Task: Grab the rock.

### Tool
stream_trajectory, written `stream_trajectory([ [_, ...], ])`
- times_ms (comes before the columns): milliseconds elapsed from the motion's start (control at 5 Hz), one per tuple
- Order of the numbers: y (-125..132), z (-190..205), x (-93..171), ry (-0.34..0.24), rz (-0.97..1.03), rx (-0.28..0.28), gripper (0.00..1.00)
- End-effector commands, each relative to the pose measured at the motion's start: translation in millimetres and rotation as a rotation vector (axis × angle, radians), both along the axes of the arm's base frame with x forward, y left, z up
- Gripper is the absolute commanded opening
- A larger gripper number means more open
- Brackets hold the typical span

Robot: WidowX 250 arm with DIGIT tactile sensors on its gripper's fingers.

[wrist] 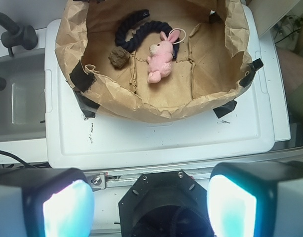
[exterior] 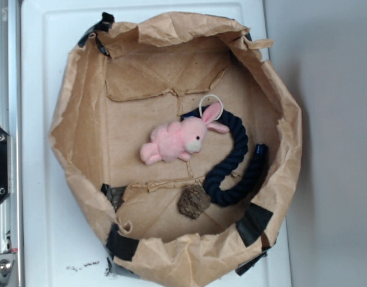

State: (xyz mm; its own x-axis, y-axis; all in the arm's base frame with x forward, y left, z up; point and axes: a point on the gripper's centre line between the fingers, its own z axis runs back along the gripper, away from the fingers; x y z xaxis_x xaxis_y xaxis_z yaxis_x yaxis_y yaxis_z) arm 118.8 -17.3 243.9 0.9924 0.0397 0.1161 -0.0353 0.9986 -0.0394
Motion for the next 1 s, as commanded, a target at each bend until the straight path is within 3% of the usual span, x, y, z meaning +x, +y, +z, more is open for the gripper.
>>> stream_trajectory([
  [0, 0, 0, 0, 0.0, 0.0, 0.0, 1.0],
  [400, -19, -5, 15, 0.004, 0.062, 0.0, 1.0],
  [800, -30, -10, 44, 0.017, 0.042, -0.07, 1.0],
])
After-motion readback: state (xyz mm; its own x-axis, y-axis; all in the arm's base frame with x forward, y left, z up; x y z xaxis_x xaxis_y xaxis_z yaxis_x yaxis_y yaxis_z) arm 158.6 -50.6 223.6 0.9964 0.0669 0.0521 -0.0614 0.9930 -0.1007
